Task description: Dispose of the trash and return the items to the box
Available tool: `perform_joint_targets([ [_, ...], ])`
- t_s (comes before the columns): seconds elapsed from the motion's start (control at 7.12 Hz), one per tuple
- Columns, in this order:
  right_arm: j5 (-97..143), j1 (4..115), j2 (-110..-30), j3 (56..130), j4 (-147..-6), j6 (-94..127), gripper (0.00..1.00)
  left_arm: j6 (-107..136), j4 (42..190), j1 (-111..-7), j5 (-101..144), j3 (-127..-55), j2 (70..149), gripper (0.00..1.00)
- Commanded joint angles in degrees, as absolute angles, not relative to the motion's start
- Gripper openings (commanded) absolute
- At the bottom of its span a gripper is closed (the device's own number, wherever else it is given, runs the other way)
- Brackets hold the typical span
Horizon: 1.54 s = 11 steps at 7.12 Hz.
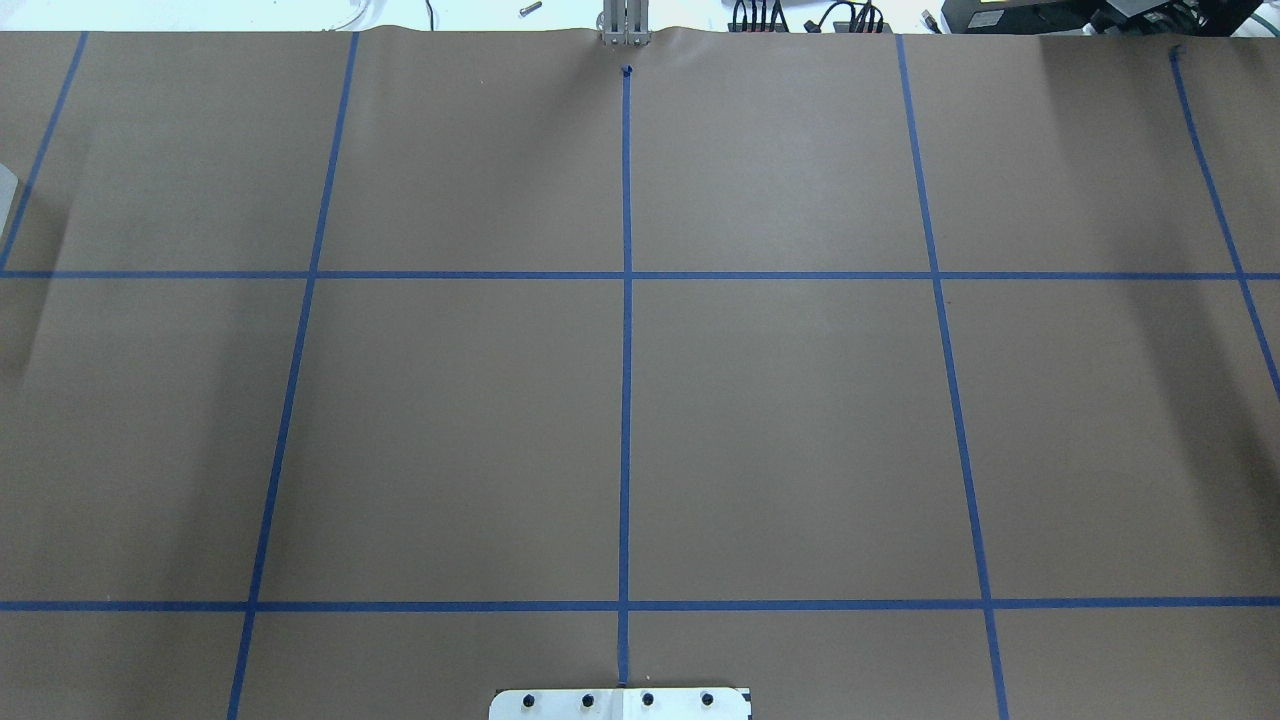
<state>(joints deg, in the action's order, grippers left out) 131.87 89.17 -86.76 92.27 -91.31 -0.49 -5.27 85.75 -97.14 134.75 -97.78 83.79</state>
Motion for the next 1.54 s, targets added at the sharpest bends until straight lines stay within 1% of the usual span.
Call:
perform_joint_targets([
  [0.0, 131.7, 88.9, -86.7, 92.0, -91.3, -0.6, 1.00, -5.3, 85.8, -97.1, 134.7, -97.4, 83.8, 0.99],
  [1.4, 131.7, 87.8, -86.8, 91.9, -91.3, -0.6, 1.00, -5.3, 85.7, -97.1, 134.7, -97.7, 83.8, 0.99],
])
